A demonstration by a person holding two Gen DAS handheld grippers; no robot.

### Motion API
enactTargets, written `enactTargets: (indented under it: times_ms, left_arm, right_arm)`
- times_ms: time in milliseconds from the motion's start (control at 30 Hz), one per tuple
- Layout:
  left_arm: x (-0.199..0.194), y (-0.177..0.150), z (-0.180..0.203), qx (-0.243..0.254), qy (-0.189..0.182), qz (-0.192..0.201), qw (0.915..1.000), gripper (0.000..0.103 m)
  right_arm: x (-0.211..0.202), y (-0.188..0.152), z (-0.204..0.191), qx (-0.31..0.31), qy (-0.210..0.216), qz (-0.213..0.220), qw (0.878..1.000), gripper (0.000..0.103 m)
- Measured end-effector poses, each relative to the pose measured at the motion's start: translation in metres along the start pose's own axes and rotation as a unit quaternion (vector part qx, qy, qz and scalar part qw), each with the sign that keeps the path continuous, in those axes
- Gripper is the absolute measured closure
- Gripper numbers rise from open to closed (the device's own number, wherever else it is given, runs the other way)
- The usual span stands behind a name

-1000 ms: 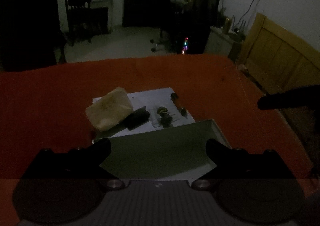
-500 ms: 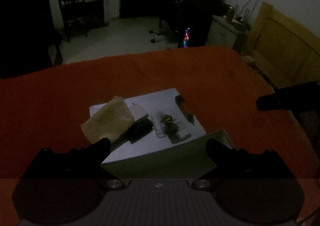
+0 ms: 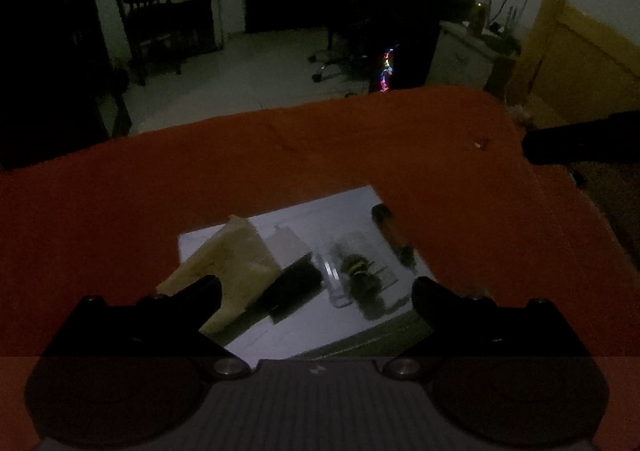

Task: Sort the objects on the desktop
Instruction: 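Move the right tool toward the brown marker while the left tool approaches the yellow-faced figurine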

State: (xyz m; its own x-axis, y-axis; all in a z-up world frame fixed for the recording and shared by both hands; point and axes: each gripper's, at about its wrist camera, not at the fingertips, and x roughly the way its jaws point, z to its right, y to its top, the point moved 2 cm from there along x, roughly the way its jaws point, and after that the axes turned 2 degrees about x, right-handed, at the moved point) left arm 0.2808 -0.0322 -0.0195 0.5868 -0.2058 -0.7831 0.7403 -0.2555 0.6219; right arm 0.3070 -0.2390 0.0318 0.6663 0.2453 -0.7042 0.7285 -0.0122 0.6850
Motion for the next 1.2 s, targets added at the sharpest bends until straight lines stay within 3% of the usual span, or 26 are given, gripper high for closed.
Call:
enactTargets:
  times_ms: [133, 500, 567, 700, 967, 1200]
  left_arm:
    - [0.021, 0.001, 0.005, 0.014, -0.002, -0.015, 0.9998, 0.008]
    - [0.095, 0.001, 0.014, 0.006, -0.004, -0.051, 0.9987, 0.007]
    - [0.106, 0.001, 0.018, 0.000, -0.010, -0.059, 0.9982, 0.011]
    - [0.126, 0.002, 0.025, -0.008, -0.017, -0.054, 0.9983, 0.009]
    - [0.174, 0.000, 0.025, -0.012, 0.008, -0.074, 0.9971, 0.002]
    - [0.202, 0.001, 0.029, -0.022, 0.019, -0.087, 0.9958, 0.002]
  right_arm:
    - [0.021, 0.006, 0.010, 0.001, -0.009, 0.000, 1.000, 0.000]
    - [0.098, 0.014, 0.038, 0.008, 0.002, -0.023, 1.000, 0.000]
    - [0.116, 0.015, 0.044, 0.010, -0.009, -0.023, 1.000, 0.000]
    - [0.153, 0.013, 0.055, 0.009, -0.018, -0.034, 0.999, 0.000]
    - [0.219, -0.001, 0.077, -0.010, -0.056, -0.044, 0.997, 0.000]
    - [0.243, -0.017, 0.100, 0.028, -0.039, -0.072, 0.996, 0.005]
